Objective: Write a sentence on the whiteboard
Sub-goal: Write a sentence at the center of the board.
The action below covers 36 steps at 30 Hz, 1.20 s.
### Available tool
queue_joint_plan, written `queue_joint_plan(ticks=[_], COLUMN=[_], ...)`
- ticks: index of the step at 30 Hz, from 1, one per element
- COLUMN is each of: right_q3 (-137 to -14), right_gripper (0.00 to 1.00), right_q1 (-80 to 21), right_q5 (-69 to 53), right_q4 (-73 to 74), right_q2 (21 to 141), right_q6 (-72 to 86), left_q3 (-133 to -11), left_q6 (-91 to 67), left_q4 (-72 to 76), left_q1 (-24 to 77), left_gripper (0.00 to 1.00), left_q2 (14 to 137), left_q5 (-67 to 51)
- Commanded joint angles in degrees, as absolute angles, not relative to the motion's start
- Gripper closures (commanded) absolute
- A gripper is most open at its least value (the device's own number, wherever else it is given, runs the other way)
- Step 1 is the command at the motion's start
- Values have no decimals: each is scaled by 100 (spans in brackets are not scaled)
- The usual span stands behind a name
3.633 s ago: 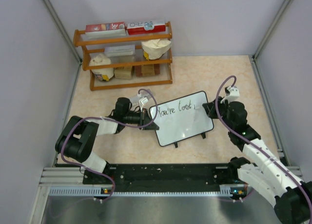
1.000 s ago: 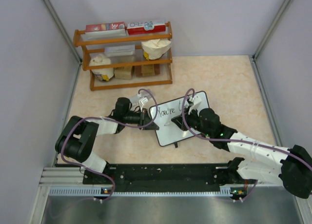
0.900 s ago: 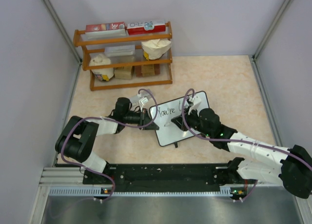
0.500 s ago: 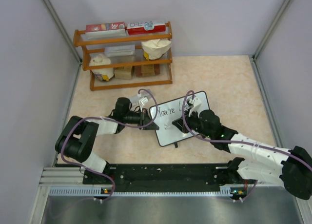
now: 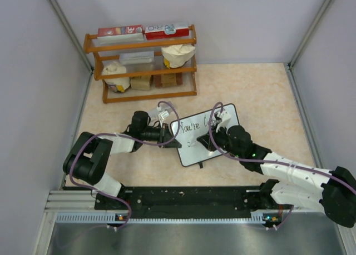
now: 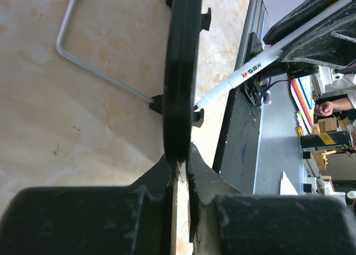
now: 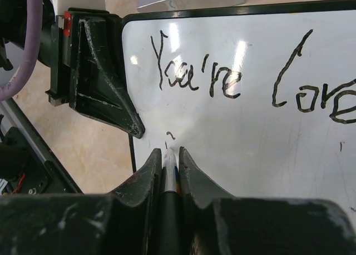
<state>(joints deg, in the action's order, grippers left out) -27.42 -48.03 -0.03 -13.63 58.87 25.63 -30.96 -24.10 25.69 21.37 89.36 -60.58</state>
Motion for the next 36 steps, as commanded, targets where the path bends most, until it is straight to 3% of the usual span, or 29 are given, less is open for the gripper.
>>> queue_joint_plan(ticks=[1, 36], right_q3=[-3041, -2786], right_gripper=[100, 100], right_q1=[-4860, -4852], right_q5=[544, 360], right_q4=[-1380, -1072], right_q2=[5880, 5748], right_q6=[2470, 2496], left_q3=[-3041, -3041], left_q6=[-2197, -2188], left_q4=[2505, 2487], left_q1=[2180, 2180], left_gripper=[100, 100], left_q2=[8903, 8895], left_q5=[-6064, -6056])
